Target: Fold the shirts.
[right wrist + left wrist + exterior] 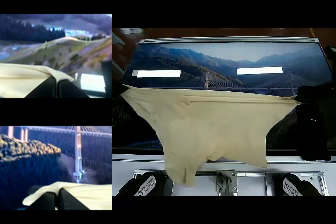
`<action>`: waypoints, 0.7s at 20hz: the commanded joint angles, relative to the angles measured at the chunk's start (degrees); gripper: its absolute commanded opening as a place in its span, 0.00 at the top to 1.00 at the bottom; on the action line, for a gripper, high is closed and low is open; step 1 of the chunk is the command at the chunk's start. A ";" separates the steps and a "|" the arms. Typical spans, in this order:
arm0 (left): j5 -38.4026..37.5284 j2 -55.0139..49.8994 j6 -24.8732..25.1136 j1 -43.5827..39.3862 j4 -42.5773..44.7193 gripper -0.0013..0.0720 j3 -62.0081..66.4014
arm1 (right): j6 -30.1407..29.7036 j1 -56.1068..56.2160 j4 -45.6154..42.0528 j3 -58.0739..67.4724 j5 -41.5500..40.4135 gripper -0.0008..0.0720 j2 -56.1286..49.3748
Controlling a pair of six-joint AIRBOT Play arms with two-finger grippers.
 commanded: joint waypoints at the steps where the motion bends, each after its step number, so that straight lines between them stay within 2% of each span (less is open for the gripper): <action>1: 17.46 -13.60 6.64 -0.63 -9.84 0.92 -7.30 | -2.36 3.13 2.47 -3.98 -24.39 0.90 -14.86; 3: 26.62 -21.57 9.46 -1.55 -13.55 0.92 -7.15 | -2.99 6.56 4.04 -3.98 -41.57 0.90 -21.05; 5: 33.77 -27.23 9.53 -2.40 -17.38 0.92 -6.99 | -2.95 9.73 6.56 -3.98 -56.37 0.90 -25.29; 7: 39.56 -31.15 11.04 -3.63 -17.70 0.92 -6.99 | -1.42 11.87 8.55 -3.98 -65.53 0.90 -28.52; 11: 48.15 -35.80 12.31 -5.55 -17.68 0.92 -6.99 | 3.13 12.28 9.07 -3.98 -67.69 0.90 -32.65; 14: 49.37 -37.03 12.26 -5.84 -17.66 0.92 -6.99 | 5.75 11.50 9.22 -3.98 -66.18 0.90 -33.22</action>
